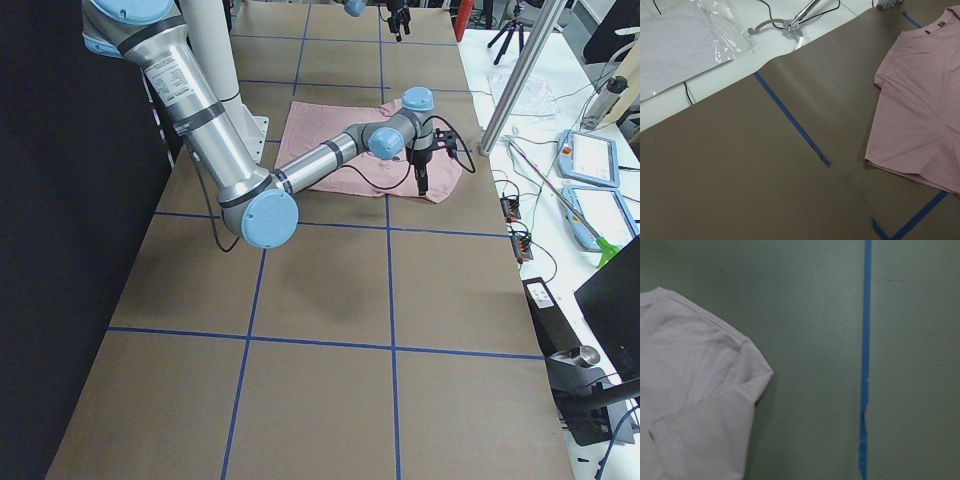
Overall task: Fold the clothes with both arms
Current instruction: 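Withdraw the right gripper while moving the left gripper toward the shirt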
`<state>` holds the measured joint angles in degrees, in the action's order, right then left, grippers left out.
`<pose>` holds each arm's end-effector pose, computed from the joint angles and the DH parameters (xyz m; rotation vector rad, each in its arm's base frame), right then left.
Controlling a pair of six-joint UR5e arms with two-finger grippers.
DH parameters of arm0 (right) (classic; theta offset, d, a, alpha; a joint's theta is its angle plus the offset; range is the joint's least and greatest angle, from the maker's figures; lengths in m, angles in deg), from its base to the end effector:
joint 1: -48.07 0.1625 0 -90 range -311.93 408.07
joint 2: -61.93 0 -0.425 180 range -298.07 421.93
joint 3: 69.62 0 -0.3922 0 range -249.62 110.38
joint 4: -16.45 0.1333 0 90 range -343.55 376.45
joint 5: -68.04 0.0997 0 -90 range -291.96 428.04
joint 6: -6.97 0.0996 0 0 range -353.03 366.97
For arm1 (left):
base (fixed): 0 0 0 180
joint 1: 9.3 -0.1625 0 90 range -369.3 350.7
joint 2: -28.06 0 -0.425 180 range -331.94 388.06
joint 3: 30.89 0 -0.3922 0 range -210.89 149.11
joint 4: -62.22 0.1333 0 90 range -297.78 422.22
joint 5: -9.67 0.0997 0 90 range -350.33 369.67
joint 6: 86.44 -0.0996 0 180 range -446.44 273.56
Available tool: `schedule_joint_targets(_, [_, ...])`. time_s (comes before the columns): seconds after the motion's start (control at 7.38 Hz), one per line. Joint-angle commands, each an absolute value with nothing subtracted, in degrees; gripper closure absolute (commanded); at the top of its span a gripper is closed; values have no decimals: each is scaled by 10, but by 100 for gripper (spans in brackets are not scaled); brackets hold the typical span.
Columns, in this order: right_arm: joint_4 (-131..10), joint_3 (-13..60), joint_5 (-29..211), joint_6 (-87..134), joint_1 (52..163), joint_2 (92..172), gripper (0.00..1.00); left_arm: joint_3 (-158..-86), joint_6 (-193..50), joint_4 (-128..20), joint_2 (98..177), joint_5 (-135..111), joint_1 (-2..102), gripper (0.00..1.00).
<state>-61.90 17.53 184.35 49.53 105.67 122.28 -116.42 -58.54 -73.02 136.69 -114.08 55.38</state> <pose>-0.2965 -0.6337 0.3629 0.2540 -0.7508 0.0139 0.2024 -0.6101 0.4256 0.6587 0.9274 0.2650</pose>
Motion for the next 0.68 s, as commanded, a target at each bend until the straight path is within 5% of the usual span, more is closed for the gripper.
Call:
schedule_joint_targets(0.0, [-598,240,1900,391,1111,1339,0,-1149,-464,-728,1399,-1061,487,28])
schedule_joint_targets(0.54, [-551,249,1909,389,1120,1381,0,-1028,-372,-740,1474,-910,413,40])
